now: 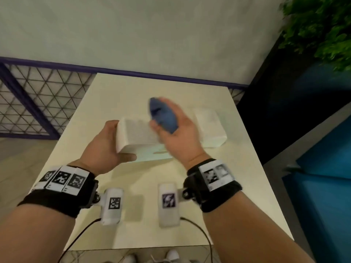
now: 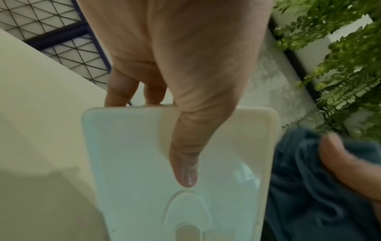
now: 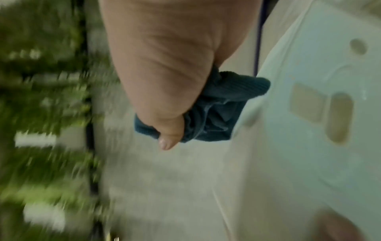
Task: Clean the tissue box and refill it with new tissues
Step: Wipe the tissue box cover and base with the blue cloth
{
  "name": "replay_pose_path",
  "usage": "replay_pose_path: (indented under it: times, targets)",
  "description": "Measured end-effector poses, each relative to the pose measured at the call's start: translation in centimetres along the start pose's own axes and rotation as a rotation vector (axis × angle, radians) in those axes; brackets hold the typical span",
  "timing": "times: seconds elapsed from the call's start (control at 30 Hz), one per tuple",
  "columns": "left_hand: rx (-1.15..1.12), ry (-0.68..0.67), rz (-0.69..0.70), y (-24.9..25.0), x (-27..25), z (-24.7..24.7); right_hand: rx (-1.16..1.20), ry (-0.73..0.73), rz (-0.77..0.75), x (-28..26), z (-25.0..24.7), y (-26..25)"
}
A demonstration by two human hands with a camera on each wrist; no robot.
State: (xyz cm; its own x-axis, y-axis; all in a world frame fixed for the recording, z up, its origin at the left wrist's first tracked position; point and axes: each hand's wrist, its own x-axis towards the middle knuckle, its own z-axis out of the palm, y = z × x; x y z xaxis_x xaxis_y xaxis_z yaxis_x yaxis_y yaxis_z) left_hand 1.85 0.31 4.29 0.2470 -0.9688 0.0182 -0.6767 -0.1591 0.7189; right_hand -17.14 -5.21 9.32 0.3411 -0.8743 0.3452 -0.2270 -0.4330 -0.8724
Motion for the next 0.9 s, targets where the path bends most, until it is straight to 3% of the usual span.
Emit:
replay_pose_path:
  times: [0.07,0.1,0.23,0.33,0.47,0.53,0.6,0.7,0.77,0.83,0.9]
  targets:
    - [-0.017,-0.020,0.017,-1.1,-0.1,0.1,0.062,0.152,0.153,1.1,-2.6,0.9]
    - [-0.041,-0.019,0.033,-1.1,-0.2,0.2,0.016,0.153,0.228,1.5,-3.7,1.6]
    - [-0.114,-0.021,0.051,-1.2,-0.2,1.0,-0.194,-0.134,0.502,1.1,-3.1,5.8]
    - [-0.122,0.004,0.055,-1.0,0.1,1.5,-0.401,-0.159,0.446,-0.3,0.4,6.3]
    - [-0.079,-0.021,0.085,-0.7,0.5,1.2,-0.446,-0.286,0.125,-2.1,3.9,3.3]
    - [0.007,-0.043,0.092,-0.6,0.6,0.6,-0.443,-0.339,0.037,-2.3,3.3,4.0]
    - [0.066,-0.066,0.057,-0.6,0.6,0.1,-0.458,-0.273,0.069,-1.8,1.0,7.0]
    - [0.090,-0.082,0.052,-0.6,0.4,-0.2,-0.379,-0.049,0.325,-1.5,-2.7,11.4]
    - [0.125,-0.083,0.064,-0.4,0.6,-0.1,-0.350,0.030,0.453,-1.4,-2.4,12.2]
    - [0.158,-0.076,0.073,0.0,1.2,0.1,-0.476,0.043,0.452,-1.0,-0.2,10.2]
    - [0.177,-0.075,0.072,0.4,1.7,0.3,-0.518,0.009,0.347,-0.6,2.6,6.5]
